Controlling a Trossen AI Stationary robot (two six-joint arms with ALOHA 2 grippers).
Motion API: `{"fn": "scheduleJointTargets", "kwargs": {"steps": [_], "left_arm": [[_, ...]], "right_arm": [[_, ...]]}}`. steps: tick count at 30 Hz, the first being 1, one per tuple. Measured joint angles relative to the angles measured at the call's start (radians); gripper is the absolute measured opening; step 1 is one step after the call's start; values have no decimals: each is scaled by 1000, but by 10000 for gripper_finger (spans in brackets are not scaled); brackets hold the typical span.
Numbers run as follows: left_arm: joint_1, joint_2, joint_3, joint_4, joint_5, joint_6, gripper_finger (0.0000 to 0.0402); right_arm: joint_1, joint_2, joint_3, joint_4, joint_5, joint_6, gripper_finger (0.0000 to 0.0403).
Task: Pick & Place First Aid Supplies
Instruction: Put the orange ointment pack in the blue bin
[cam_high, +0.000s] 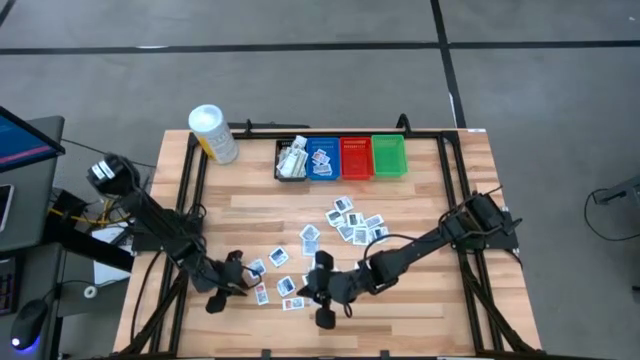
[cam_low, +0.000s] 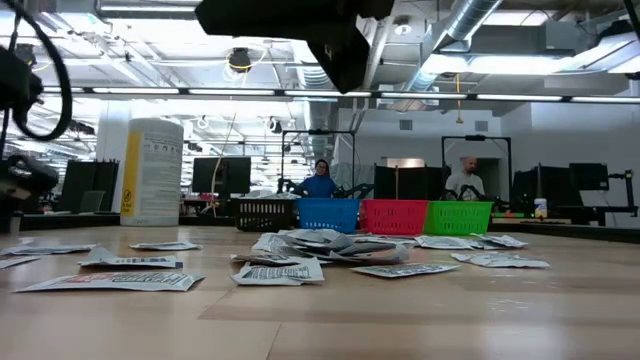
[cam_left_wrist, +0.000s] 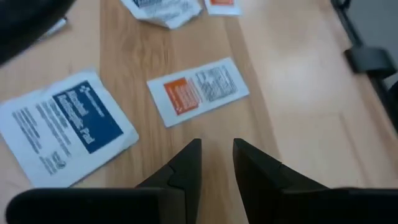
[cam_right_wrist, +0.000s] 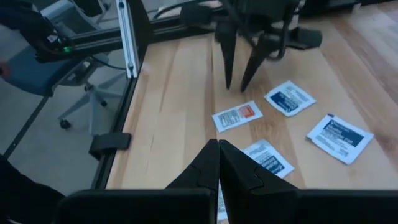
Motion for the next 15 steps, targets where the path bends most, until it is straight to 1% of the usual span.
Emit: {"fn": "scheduleJointTargets", "kwargs": {"steps": [2,4,11,15], "left_arm": [[0,26,0,31,-1,3,92],[0,41,3,73,-2,43,92],[2,45,60,82,-9,298,101],[30,45,62,48,-18,293,128]], "right_arm": [[0,0,0,11,0,2,1],[-1,0,0,22,0,16,1],[0,0,0,20,1,24,1],[0,0,0,19,33,25,1]]}}
